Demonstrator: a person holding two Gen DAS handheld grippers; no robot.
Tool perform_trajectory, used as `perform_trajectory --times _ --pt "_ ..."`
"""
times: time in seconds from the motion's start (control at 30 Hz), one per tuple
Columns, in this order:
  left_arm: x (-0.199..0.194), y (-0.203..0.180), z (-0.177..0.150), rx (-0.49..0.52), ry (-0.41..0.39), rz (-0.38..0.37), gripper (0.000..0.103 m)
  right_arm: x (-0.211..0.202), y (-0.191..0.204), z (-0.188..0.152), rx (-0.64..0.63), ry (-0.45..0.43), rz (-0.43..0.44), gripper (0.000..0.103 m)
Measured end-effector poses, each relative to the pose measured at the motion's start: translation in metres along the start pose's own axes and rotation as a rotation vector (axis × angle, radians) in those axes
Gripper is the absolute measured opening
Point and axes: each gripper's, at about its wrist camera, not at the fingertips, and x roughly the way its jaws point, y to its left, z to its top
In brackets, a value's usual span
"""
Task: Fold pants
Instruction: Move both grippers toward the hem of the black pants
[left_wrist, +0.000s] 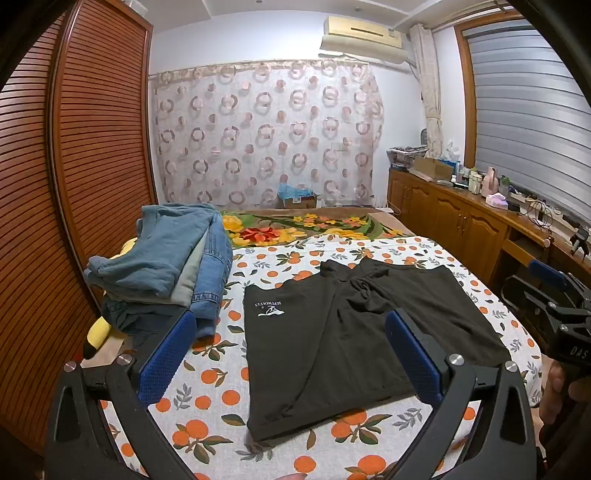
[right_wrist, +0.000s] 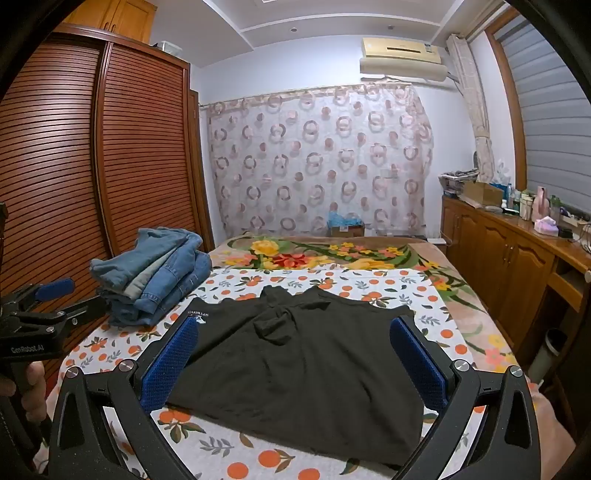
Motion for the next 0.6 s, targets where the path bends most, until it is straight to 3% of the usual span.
perform_trajectory --times 0.6 --pt "0.0000 -0.0001 -0.0001 0.000 -0.002 0.001 0.103 0.0003 0.0001 -0.0001 -0.002 0.002 0.000 0.103"
